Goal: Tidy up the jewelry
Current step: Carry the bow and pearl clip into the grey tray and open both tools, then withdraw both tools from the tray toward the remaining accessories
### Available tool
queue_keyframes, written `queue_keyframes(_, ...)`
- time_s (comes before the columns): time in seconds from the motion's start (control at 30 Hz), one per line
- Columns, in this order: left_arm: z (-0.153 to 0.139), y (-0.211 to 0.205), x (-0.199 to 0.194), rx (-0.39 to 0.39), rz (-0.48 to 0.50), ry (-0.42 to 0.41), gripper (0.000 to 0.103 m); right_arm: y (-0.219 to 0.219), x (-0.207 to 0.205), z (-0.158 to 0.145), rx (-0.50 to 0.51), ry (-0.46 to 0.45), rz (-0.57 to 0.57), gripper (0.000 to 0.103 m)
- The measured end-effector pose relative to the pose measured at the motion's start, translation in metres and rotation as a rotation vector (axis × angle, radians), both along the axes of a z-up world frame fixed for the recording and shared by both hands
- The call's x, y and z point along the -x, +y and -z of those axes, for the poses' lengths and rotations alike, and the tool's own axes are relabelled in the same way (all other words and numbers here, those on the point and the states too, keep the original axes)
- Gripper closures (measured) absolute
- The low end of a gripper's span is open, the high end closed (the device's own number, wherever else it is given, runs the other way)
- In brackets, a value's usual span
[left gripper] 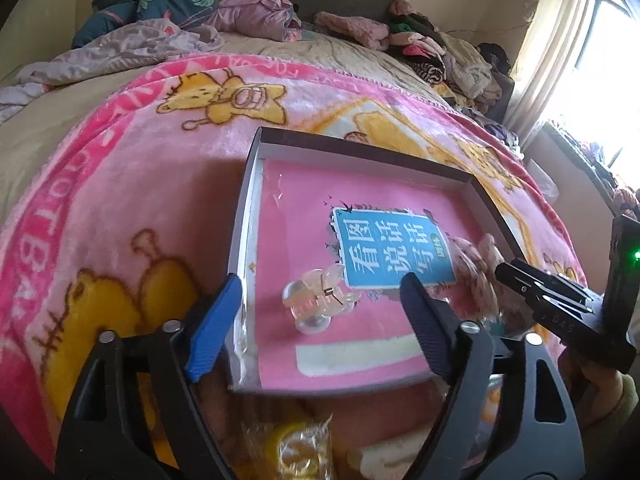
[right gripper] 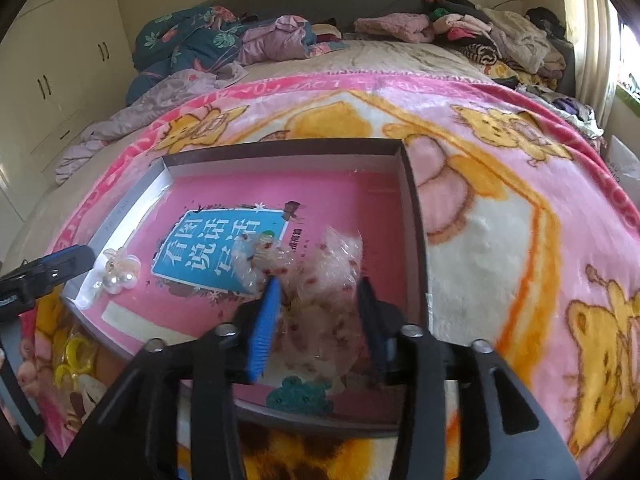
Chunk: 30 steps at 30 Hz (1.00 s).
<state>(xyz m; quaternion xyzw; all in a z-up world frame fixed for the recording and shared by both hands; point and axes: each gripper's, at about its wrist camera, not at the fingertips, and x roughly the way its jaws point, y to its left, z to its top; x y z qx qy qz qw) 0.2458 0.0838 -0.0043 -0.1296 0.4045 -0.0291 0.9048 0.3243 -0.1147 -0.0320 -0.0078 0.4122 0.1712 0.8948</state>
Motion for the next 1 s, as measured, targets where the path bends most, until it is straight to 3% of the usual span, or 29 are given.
queue_keyframes(0.17,-0.011,-0.001,0.016,-0.028,-0.014,-0.022,0.016,-0.011,0.02,-0.013,-0.011,-0.042,0.01,0.04)
queue_keyframes(0.47,-0.023,-0.009,0.044,-0.064,-0.011,-0.032,0.012,-0.025,0.06,-0.039,-0.045,-0.099,0.007,0.019)
queue_keyframes(1.0,-0.034,-0.007,0.099,-0.069,-0.037,-0.065,0.011,-0.019,0.122,-0.059,-0.039,-0.133,-0.054,0.018)
